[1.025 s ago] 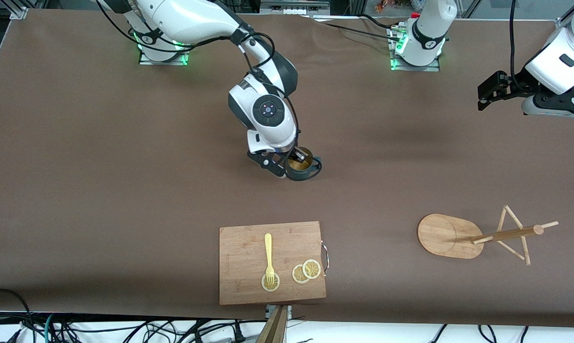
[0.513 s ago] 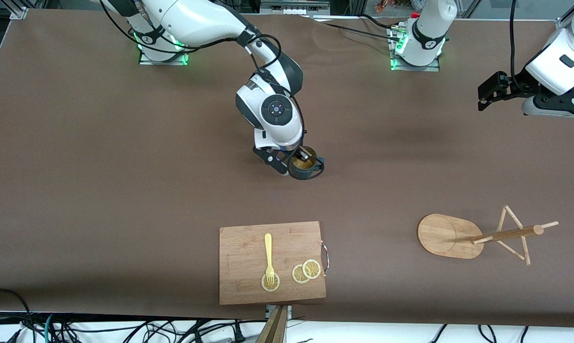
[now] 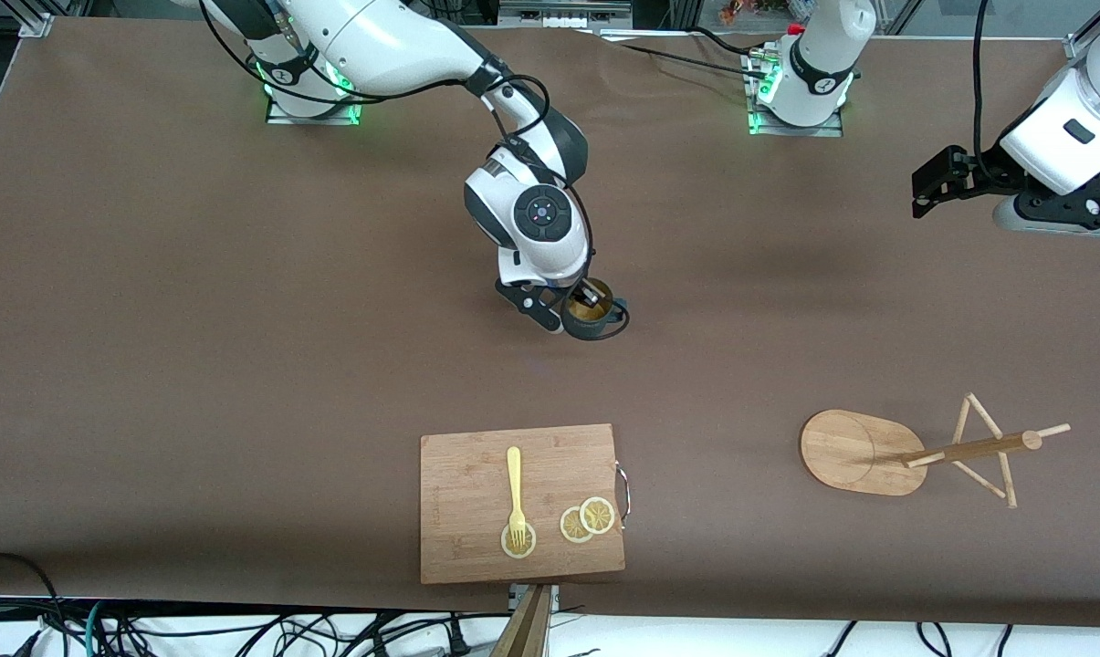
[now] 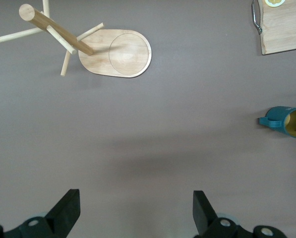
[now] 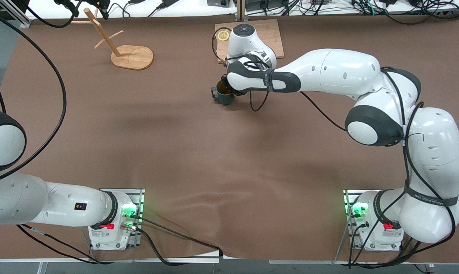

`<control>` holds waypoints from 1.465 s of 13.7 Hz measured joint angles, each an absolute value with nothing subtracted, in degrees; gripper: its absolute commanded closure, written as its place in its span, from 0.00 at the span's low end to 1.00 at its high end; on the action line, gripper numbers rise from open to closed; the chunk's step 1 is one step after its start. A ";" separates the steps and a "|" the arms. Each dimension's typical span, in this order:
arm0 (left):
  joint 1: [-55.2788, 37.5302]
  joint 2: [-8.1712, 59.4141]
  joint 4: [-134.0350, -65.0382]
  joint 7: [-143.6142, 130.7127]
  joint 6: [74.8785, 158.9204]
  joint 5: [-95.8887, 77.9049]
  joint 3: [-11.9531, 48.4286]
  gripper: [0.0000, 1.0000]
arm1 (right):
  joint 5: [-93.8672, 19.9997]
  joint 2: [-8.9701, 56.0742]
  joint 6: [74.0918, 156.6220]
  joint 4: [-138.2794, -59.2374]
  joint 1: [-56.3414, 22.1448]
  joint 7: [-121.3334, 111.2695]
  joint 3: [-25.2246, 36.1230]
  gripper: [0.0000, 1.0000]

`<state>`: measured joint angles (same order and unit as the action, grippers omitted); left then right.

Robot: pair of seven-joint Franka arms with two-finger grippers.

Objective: Pass cup and hang on rack
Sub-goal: 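Grasp the teal mug with the right gripper and carry it toward the table middle, then release the mug and withdraw the right gripper while the left gripper advances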

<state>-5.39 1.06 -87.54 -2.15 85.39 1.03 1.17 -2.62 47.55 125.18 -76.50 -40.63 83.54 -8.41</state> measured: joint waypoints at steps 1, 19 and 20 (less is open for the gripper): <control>-5.10 1.11 -87.54 -2.15 85.35 1.03 1.00 0.00 | -2.62 47.66 125.44 -76.50 -40.74 83.55 -8.41 0.00; -0.14 -11.15 -119.24 -0.23 102.14 1.98 0.87 0.00 | 1.78 35.54 91.28 -63.30 -22.25 34.44 -6.26 0.00; 1.81 -11.42 -122.50 3.76 105.25 -1.15 0.84 0.00 | 1.87 34.16 89.31 -63.27 -19.96 29.80 -5.80 0.00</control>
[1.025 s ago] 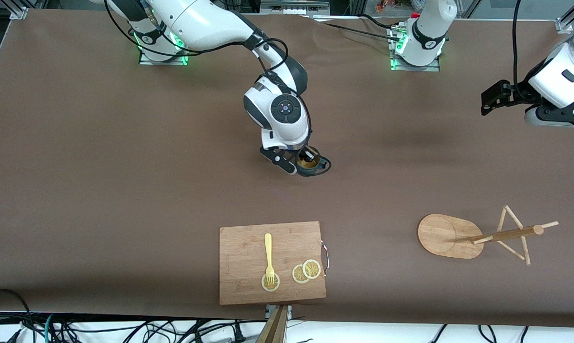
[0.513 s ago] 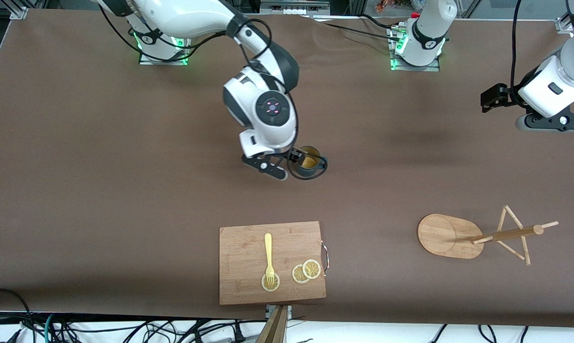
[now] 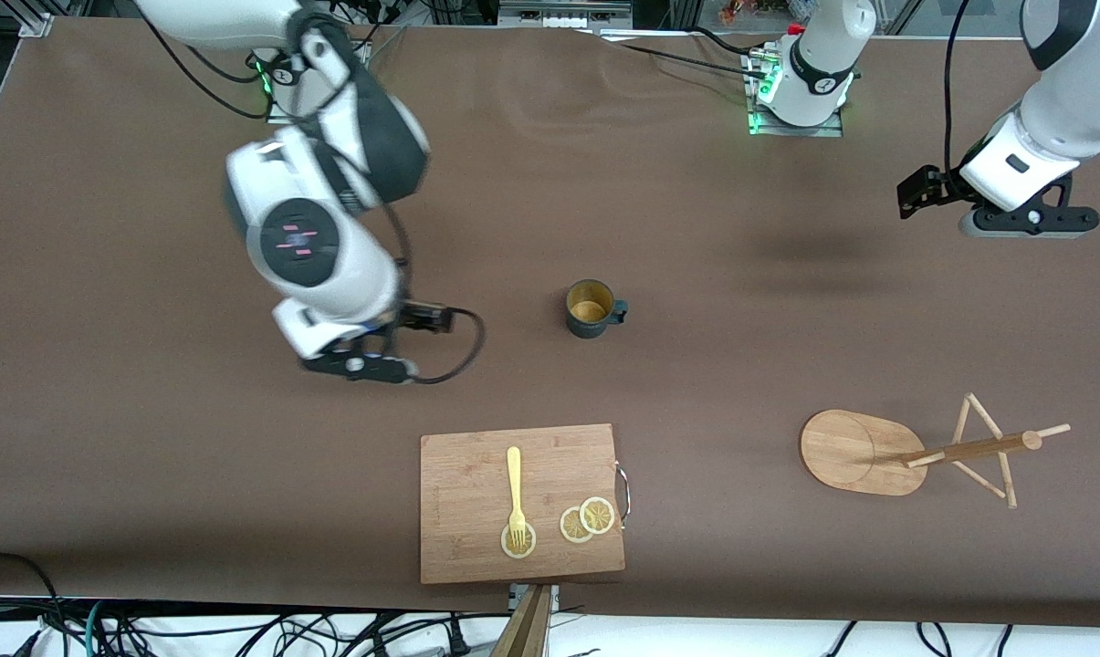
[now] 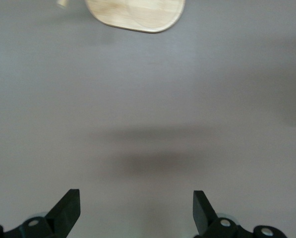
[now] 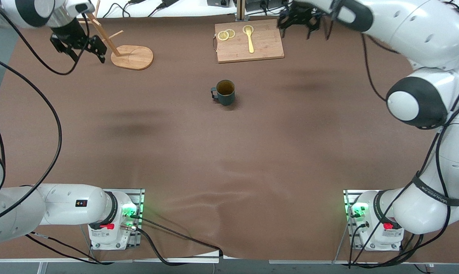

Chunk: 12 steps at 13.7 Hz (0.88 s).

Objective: Pass cup and hang on rack
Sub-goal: 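Release the mug and withdraw the right gripper while the left gripper advances, then move the left gripper toward the teal mug's handle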

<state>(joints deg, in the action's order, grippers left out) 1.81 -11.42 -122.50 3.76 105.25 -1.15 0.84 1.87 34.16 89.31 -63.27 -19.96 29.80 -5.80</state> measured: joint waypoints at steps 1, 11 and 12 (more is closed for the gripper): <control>4.16 -11.25 -125.04 9.22 107.49 -4.75 0.80 0.00 | 1.93 32.74 87.26 -63.23 -17.84 25.50 -5.14 0.00; 17.76 7.51 -128.50 69.27 109.27 -30.85 0.72 0.00 | 2.02 22.64 77.02 -63.18 -7.55 -10.45 11.29 0.00; 17.76 9.83 -128.49 75.36 109.28 -34.73 0.93 0.00 | 2.01 22.21 75.02 -63.19 -5.61 -11.77 11.71 0.00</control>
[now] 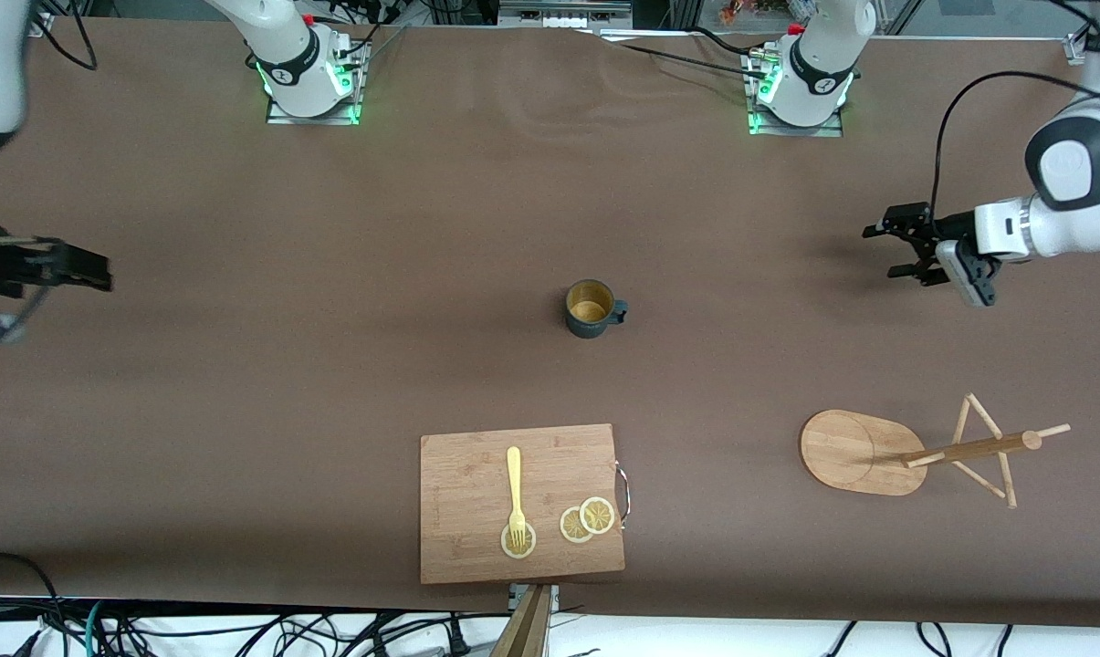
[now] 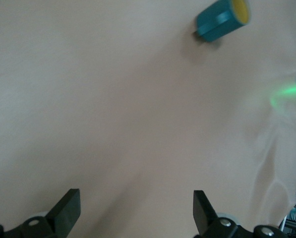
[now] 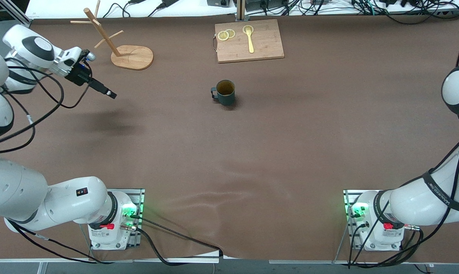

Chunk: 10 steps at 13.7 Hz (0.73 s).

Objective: Pass cup and hang on rack
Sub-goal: 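Move the left gripper toward the teal mug's handle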

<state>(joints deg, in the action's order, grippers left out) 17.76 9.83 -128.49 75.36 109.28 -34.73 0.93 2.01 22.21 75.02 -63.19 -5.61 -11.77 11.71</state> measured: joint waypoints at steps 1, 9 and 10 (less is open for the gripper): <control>17.73 12.02 -128.46 80.98 109.27 -38.23 1.40 0.00 | 1.99 21.78 73.74 -63.21 -4.02 -12.39 11.82 0.00; 17.29 19.37 -127.52 108.99 109.28 -53.44 12.78 0.00 | 2.24 9.80 73.46 -71.64 -0.84 -12.94 6.83 0.00; 17.23 20.04 -127.57 112.62 109.27 -55.02 13.48 0.00 | 2.26 8.29 73.47 -72.94 -0.59 -12.94 6.51 0.00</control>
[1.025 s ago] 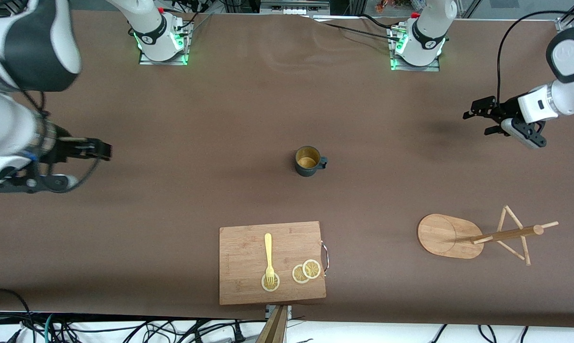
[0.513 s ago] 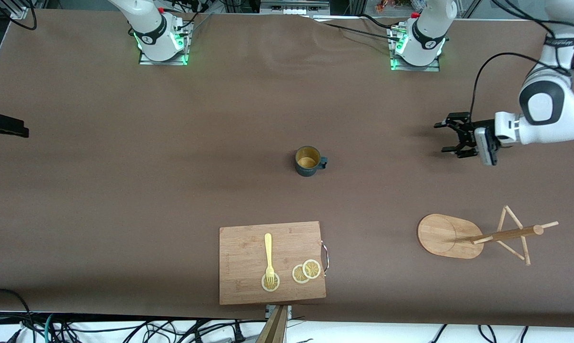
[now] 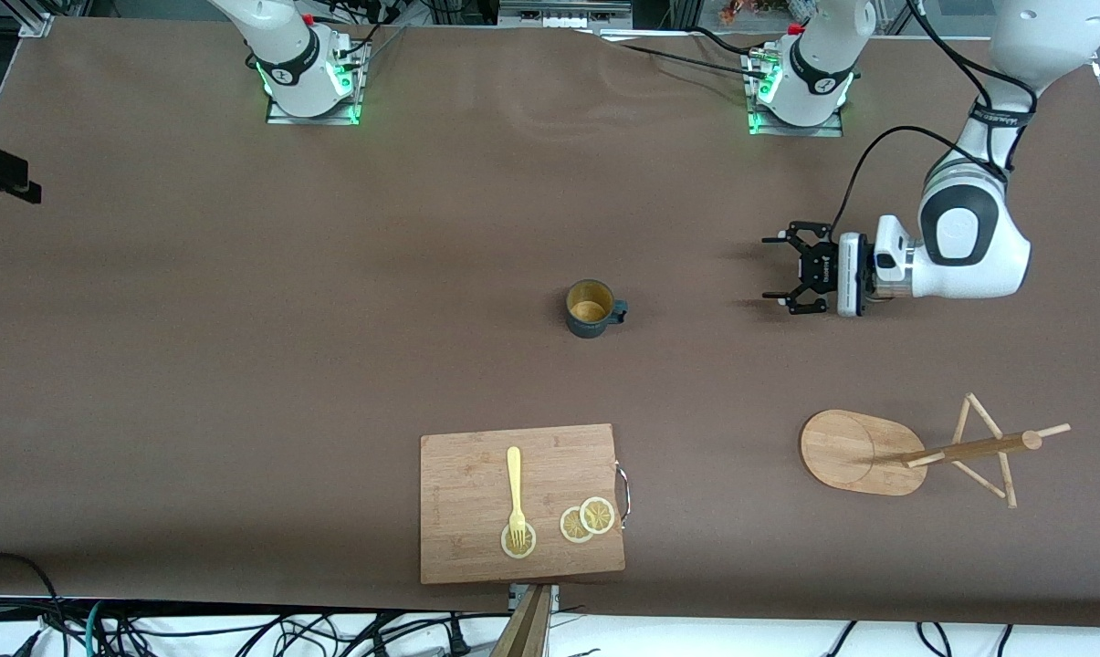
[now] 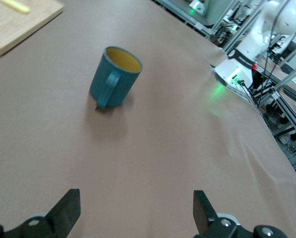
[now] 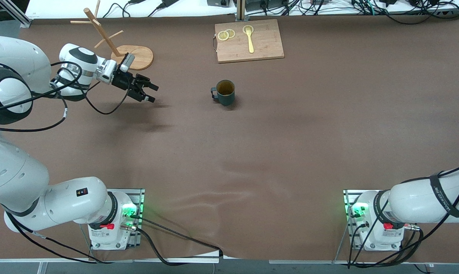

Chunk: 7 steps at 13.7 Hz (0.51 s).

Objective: Pass cup and hang on rack
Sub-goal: 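Move the left gripper toward the teal mug's handle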

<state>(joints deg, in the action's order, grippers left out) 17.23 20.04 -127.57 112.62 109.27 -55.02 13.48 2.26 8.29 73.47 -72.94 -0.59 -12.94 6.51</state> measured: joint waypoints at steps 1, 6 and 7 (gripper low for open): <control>17.20 21.40 -127.64 116.97 109.28 -57.43 13.96 0.00 | 2.29 7.27 73.51 -74.39 -0.44 -12.94 6.29 0.00; 12.82 30.71 -127.29 132.25 110.47 -72.39 14.50 0.00 | 2.35 5.29 74.43 -78.63 2.05 -12.87 2.80 0.00; 10.67 31.38 -126.91 133.36 110.82 -75.62 14.55 0.00 | 2.35 4.65 74.43 -79.07 2.15 -12.87 2.52 0.00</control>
